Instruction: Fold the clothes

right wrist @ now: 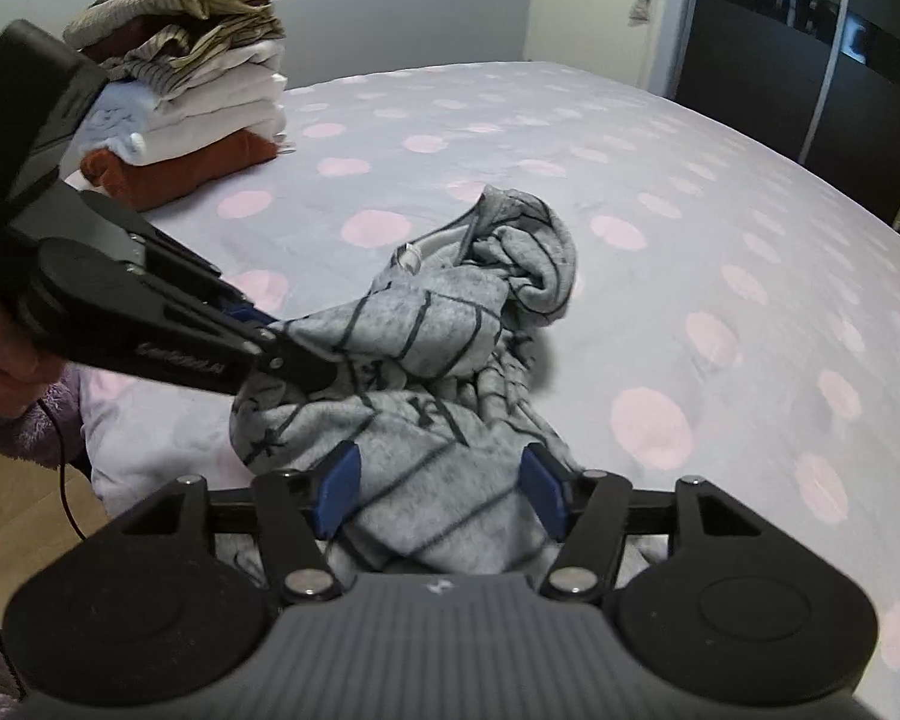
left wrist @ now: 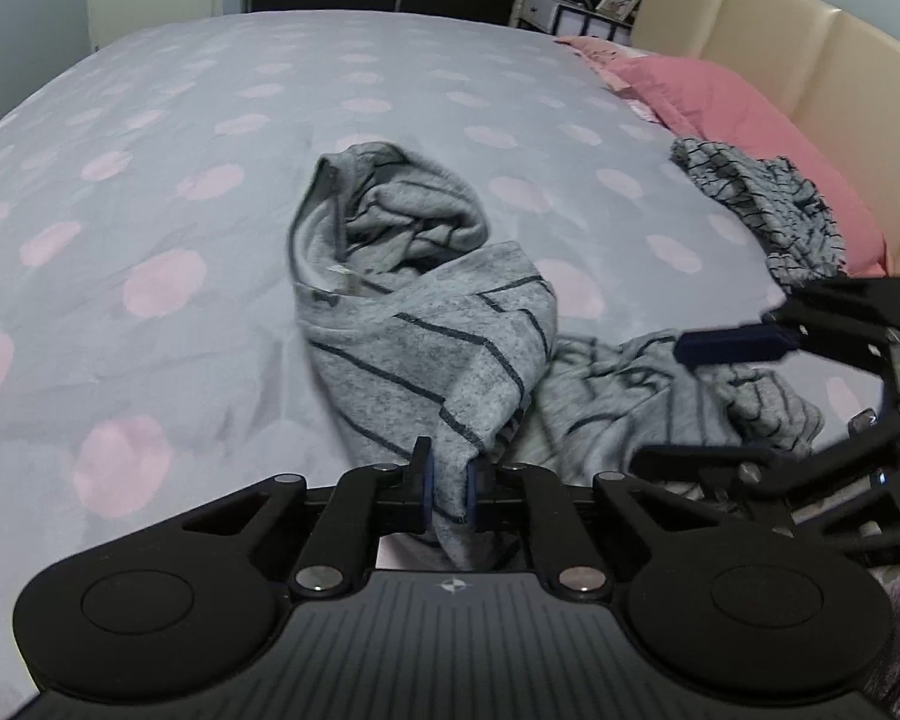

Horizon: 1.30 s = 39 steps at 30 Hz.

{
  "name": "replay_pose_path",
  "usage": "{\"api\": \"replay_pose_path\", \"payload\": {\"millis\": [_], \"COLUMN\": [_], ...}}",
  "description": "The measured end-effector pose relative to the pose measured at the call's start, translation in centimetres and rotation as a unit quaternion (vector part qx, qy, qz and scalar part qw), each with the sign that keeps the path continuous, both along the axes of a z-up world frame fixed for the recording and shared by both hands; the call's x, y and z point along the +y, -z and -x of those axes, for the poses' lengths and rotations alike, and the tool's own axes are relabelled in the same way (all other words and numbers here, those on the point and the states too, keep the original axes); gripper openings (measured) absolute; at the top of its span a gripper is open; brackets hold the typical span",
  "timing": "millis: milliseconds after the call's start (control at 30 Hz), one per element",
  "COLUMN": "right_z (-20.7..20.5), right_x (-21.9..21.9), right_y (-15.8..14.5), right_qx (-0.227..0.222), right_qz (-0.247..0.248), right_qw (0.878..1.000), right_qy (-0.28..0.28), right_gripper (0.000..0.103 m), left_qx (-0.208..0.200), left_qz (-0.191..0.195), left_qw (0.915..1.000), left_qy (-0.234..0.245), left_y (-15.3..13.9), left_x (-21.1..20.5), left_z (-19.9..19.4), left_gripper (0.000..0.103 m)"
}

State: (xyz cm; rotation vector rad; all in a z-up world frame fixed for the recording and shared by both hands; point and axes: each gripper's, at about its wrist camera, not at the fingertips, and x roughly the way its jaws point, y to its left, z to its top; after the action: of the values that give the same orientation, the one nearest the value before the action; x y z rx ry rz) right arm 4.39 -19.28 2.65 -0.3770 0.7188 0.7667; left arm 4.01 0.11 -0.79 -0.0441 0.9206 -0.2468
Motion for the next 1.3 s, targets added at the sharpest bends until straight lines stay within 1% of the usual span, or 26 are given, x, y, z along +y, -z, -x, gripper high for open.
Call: {"api": "replay_pose_path", "payload": {"millis": [100, 167, 233, 267, 300, 433, 533, 600, 667, 800, 867, 900, 967, 1033, 1067, 1100, 1133, 1167, 1267, 1300], "right_z": [-1.1, -1.8, -1.5, -1.1, -0.6, 1.0, 2.3, 3.1, 3.6, 4.0, 4.5, 4.9, 5.2, 5.3, 5.3, 5.0, 4.8, 4.7, 5.0, 5.2], "right_x": [1.1, 1.5, 1.7, 1.7, 1.7, 1.8, 1.8, 1.8, 1.0, -0.3, -0.8, -0.9, -1.3, -1.6, -1.8, -2.1, -2.4, -2.7, -3.0, -2.8], "right_y": [0.6, 0.9, 1.1, 1.2, 1.3, 1.5, 1.8, 1.9, 2.2, 2.7, 3.2, 3.6, 4.1, 4.4, 4.3, 4.1, 3.3, 2.6, 0.1, -0.5], "right_qx": [0.004, 0.024, 0.04, 0.046, 0.053, 0.079, 0.098, 0.111, 0.122, 0.143, 0.152, 0.152, 0.163, 0.165, 0.167, 0.169, 0.167, 0.164, 0.134, 0.123], "right_qz": [0.008, 0.011, 0.018, 0.026, 0.033, 0.063, 0.085, 0.099, 0.107, 0.111, 0.126, 0.137, 0.138, 0.144, 0.138, 0.126, 0.11, 0.093, 0.043, 0.031], "right_qw": [1.0, 1.0, 0.999, 0.998, 0.998, 0.994, 0.99, 0.987, 0.985, 0.983, 0.98, 0.979, 0.977, 0.976, 0.976, 0.977, 0.98, 0.982, 0.99, 0.992], "right_qy": [-0.011, -0.012, -0.019, -0.024, -0.028, -0.045, -0.059, -0.067, -0.056, -0.034, -0.027, -0.027, -0.022, -0.012, -0.007, -0.002, 0.007, 0.015, 0.022, 0.019], "right_gripper": [0.064, 0.061, 0.037, 0.032, 0.023, 0.014, 0.012, 0.012, 0.011, 0.009, 0.001, 0.001, 0.0, 0.0, 0.001, 0.003, 0.005, 0.006, 0.008, 0.01], "left_qx": [0.011, 0.018, 0.024, 0.025, 0.027, 0.028, 0.03, 0.027, 0.025, 0.027, 0.026, 0.026, 0.021, 0.019, 0.019, 0.018, 0.017, 0.017, 0.015, 0.015], "left_qz": [-0.019, -0.027, -0.03, -0.031, -0.033, -0.023, -0.007, -0.003, 0.0, -0.009, -0.013, -0.015, -0.025, -0.023, -0.022, -0.022, -0.021, -0.021, -0.019, -0.019], "left_qw": [0.9996, 0.9991, 0.9987, 0.9986, 0.9985, 0.9992, 0.9995, 0.9995, 0.9991, 0.9981, 0.9975, 0.9973, 0.9968, 0.9968, 0.9969, 0.9968, 0.9968, 0.9967, 0.9966, 0.9967], "left_qy": [-0.017, -0.027, -0.033, -0.033, -0.033, -0.017, 0.002, 0.018, 0.035, 0.055, 0.063, 0.067, 0.072, 0.074, 0.074, 0.075, 0.075, 0.076, 0.078, 0.078], "left_y": [0.3, 0.6, 0.7, 0.7, 0.6, 0.3, 0.1, -0.2, -0.4, -0.6, -0.5, -0.5, -0.6, -0.7, -0.8, -0.8, -0.8, -0.8, -0.9, -0.9], "left_x": [1.3, 2.1, 2.7, 2.8, 2.9, 3.3, 3.2, 2.7, 2.0, 0.7, 0.3, 0.1, -0.3, -0.4, -0.4, -0.5, -0.6, -0.6, -0.6, -0.6], "left_z": [0.5, 0.9, 1.3, 1.5, 1.6, 2.3, 2.8, 3.3, 3.8, 4.3, 4.4, 4.5, 4.6, 4.5, 4.5, 4.5, 4.5, 4.5, 4.5, 4.5], "left_gripper": [0.006, 0.006, 0.006, 0.006, 0.006, 0.006, 0.006, 0.006, 0.006, 0.006, 0.006, 0.006, 0.006, 0.006, 0.006, 0.006, 0.006, 0.006, 0.006, 0.006]}}
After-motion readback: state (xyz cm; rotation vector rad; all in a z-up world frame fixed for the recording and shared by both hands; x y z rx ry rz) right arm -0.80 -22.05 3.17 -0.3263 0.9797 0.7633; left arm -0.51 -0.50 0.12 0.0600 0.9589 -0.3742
